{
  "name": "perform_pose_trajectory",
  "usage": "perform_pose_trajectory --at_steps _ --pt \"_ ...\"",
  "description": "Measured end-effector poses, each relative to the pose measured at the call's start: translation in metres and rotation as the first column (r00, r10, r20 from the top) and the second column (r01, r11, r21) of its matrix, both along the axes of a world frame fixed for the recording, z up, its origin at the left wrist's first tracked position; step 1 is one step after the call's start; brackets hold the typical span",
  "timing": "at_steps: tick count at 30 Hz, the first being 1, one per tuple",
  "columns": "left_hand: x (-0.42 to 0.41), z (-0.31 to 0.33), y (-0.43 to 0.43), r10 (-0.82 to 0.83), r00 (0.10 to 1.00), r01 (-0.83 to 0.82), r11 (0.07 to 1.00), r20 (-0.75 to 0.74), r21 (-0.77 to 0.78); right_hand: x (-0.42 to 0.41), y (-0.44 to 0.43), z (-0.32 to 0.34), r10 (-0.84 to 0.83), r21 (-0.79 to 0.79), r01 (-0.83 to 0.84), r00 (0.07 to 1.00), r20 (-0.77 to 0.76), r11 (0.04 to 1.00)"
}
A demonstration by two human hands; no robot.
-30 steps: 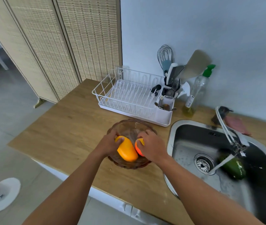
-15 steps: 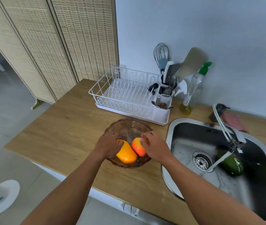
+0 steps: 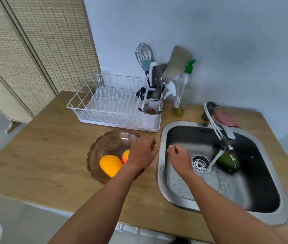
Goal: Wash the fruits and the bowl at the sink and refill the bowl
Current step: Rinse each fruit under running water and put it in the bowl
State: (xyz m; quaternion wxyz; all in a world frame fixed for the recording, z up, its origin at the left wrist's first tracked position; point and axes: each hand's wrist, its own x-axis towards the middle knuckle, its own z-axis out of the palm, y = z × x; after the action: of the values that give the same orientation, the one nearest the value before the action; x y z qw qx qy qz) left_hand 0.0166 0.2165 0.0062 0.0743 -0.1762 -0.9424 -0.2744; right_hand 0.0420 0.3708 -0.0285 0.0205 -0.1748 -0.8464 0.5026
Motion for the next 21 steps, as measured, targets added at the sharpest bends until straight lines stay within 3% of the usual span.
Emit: perform_pose_trajectory --at_steps 4,9,21 --pt "0.011 -0.02 0.057 -0.109 0.984 0.108 0.994 0.138 0.01 0.015 0.04 -0.012 -0.095 0.002 0.095 0.995 0.044 0.995" --pt "0.022 -0.052 0.108 -0.087 0.941 0.088 0.996 0.327 0.011 0.033 0.092 -0.028 -0.181 -0.013 0.184 0.977 0.109 0.983" --pt "0.006 -0.091 0.201 -0.035 0.831 0.071 0.997 0.555 -0.043 0.067 0.223 -0.068 -0.351 0.107 0.335 0.893 0.28 0.936"
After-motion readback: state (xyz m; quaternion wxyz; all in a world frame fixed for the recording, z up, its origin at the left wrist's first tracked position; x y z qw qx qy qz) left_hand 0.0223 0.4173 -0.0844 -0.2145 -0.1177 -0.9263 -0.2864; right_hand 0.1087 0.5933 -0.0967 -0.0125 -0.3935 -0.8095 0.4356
